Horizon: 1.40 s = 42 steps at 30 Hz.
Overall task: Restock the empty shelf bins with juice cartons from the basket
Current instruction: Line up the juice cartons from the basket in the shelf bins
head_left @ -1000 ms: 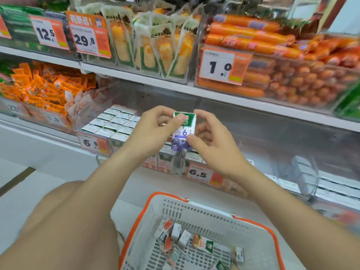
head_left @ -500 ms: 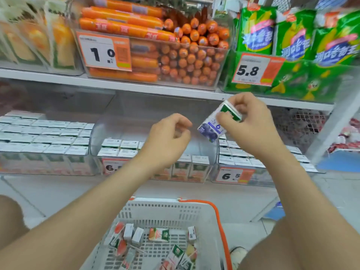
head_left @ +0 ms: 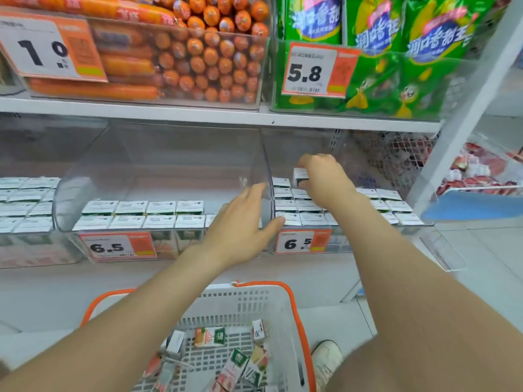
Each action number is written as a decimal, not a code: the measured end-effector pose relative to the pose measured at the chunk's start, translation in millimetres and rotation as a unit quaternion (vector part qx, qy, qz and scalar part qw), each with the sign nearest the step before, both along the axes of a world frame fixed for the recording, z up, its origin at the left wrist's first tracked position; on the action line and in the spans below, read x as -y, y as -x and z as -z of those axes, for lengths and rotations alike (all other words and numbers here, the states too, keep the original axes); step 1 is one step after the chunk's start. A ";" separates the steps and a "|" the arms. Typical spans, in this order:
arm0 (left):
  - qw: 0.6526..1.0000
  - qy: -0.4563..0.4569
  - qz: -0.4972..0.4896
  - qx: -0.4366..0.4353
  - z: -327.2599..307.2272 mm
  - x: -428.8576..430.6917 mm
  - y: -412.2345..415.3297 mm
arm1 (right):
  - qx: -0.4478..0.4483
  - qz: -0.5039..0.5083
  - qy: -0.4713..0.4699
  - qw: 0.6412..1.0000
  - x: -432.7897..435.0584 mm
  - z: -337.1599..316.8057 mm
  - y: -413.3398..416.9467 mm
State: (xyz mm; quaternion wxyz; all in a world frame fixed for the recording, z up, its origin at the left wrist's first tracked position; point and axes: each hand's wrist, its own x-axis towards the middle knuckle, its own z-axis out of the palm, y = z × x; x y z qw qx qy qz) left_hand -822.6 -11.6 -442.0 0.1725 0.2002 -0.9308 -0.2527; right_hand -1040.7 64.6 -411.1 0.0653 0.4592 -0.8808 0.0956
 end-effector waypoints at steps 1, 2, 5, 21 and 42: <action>1.000 0.000 0.004 -0.004 0.7 0.9 0.0 | 0.032 0.005 -0.010 0.999 3.5 3.6 4.8; 1.000 -0.001 0.009 -0.006 1.0 1.5 -0.2 | 0.062 0.005 -0.018 0.998 6.1 6.2 8.8; 1.000 -0.014 0.026 -0.009 1.6 5.3 -1.6 | 0.125 0.001 -0.034 0.992 9.1 8.7 10.8; 0.982 0.085 -0.007 -0.168 29.8 -9.6 -92.7 | 0.121 -0.078 0.238 0.960 -43.7 -8.6 -177.1; 0.878 -0.107 0.064 0.462 310.9 -13.5 -181.3 | 0.152 -0.236 -0.520 0.807 -71.9 274.9 -219.3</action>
